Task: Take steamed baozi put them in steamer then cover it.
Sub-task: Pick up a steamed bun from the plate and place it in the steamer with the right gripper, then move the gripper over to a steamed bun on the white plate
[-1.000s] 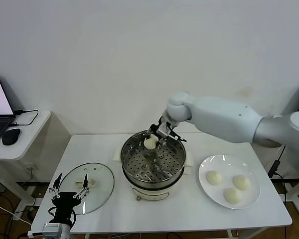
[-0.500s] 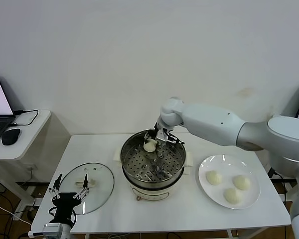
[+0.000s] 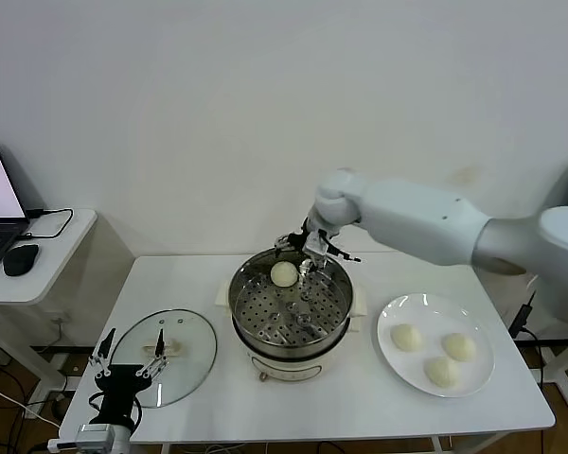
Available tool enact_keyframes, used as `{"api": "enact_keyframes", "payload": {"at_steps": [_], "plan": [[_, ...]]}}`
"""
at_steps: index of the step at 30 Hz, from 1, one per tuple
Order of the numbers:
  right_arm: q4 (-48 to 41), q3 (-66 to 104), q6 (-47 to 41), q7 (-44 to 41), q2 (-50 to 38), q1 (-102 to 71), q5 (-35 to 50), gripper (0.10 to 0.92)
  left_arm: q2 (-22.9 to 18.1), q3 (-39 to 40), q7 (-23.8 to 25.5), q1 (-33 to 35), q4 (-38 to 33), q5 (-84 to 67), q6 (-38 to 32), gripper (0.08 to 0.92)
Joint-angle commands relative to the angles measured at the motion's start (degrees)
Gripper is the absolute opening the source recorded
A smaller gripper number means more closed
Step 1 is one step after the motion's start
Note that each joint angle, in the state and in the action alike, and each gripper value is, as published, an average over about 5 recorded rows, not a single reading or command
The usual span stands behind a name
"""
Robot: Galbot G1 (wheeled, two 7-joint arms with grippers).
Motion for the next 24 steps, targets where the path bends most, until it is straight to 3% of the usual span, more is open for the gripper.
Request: {"api": "enact_keyframes", "payload": {"at_steps": [1, 8, 14, 20, 24], "plan": [[18.45, -2.73, -24.35, -6.74, -18.77, 10.06, 15.00, 0.823, 0.64, -0.35, 0.07, 0.07, -0.42, -1.05, 0.08, 0.823], [29.27, -5.53, -34.79, -4.86, -36.81, 10.18, 15.38, 0.823, 2.57, -0.86, 0.30, -0.03, -1.73, -2.85, 0.17, 0.823], [30.47, 7.27, -33.11, -4.10, -46.97, -7.63, 9.23, 0.823, 3.57, -1.06, 0.28, -0.23, -1.60, -3.25, 0.16, 0.823], [26.16, 27.43, -30.63, -3.65, -49.01, -32.96, 2.78, 0.823, 3.65, -0.82, 0.06, -0.46, -1.26, -3.09, 0.05, 0.823], [21.88, 31.49, -29.11, -3.65, -46.42, -39.44, -1.27, 0.823, 3.63, -0.86, 0.04, -0.43, -1.18, -2.86, 0.13, 0.823]]}}
